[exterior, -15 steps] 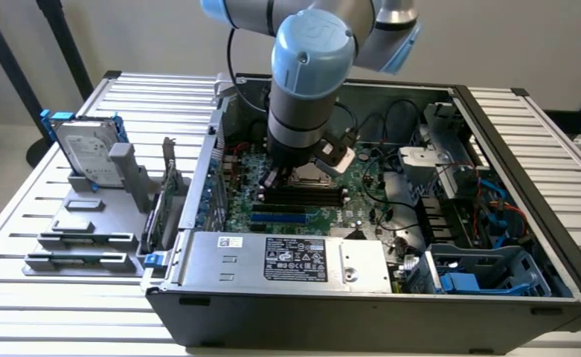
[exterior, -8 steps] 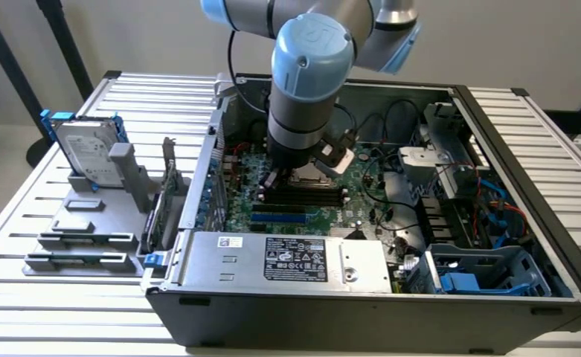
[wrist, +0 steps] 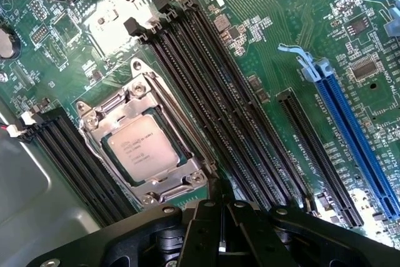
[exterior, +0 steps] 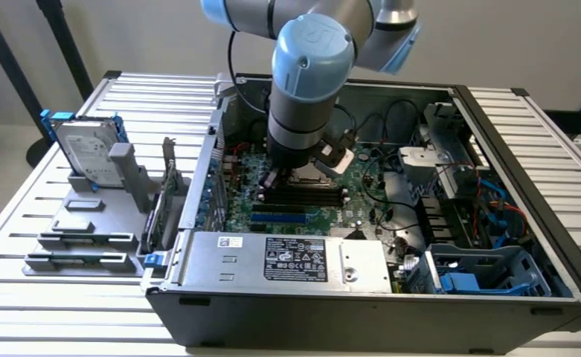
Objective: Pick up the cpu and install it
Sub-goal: 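Install the first cpu locking lever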
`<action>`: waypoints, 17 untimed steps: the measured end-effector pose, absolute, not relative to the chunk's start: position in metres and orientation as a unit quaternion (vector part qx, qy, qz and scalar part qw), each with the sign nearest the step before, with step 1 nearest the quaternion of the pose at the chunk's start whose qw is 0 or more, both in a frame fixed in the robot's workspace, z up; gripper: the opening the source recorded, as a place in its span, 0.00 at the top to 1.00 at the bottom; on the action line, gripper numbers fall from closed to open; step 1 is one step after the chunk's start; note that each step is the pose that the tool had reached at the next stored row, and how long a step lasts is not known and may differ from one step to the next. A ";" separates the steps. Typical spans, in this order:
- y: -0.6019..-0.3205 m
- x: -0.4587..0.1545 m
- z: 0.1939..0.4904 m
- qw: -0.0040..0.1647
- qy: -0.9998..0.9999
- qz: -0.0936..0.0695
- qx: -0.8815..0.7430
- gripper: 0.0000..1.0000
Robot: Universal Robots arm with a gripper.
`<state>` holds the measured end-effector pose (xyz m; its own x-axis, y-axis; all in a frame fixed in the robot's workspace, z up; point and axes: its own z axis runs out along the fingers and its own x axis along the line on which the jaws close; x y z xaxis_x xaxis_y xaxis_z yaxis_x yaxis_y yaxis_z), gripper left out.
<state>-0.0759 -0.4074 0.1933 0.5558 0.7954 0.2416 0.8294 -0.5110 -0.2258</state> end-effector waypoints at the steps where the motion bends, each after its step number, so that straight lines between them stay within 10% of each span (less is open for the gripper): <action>1: -0.407 -0.076 0.195 0.159 -0.468 -0.052 -0.868 0.89; 17: -0.381 -0.076 0.204 0.165 -0.471 -0.040 -0.866 0.89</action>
<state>-0.0759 -0.3813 0.2039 0.5533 0.8022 0.2243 0.8284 -0.5020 -0.2485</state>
